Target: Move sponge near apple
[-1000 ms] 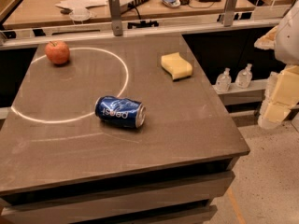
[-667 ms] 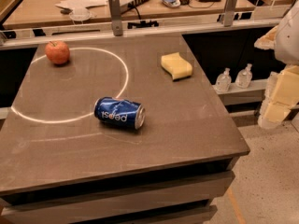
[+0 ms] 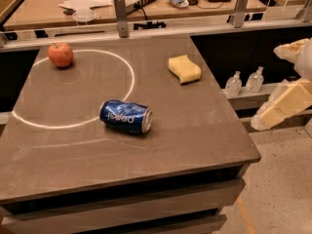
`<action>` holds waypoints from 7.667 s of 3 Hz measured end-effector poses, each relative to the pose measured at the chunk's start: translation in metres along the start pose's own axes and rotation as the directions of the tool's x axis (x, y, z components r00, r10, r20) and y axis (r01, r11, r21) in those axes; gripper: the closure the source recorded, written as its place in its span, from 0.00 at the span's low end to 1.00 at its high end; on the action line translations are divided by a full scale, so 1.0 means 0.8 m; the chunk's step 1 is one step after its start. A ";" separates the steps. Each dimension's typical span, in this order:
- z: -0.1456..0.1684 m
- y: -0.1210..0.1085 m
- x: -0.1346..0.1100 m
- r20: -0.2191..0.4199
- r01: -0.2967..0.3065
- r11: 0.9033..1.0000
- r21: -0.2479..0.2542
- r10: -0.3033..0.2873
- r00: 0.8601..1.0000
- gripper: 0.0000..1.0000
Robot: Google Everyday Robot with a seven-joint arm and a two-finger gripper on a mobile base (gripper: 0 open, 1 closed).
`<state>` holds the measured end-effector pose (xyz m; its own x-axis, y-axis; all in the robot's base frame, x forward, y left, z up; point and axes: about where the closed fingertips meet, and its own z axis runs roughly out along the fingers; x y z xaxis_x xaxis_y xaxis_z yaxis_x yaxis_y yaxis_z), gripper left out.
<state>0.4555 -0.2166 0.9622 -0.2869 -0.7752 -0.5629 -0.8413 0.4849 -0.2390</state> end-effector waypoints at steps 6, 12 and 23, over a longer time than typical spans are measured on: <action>0.136 -0.104 -0.041 0.380 -0.348 0.920 0.182 0.261 0.888 0.00; 0.307 -0.125 -0.103 0.427 -0.409 0.906 0.110 0.328 0.843 0.33; 0.431 -0.032 -0.387 0.352 0.035 0.950 -0.311 0.081 0.932 0.00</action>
Offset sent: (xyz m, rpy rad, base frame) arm 0.1147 -0.0133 -0.0206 0.3925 -0.2714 -0.2438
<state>0.7240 0.1509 0.8699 -0.1744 -0.5406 -0.8230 -0.9516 0.3074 -0.0003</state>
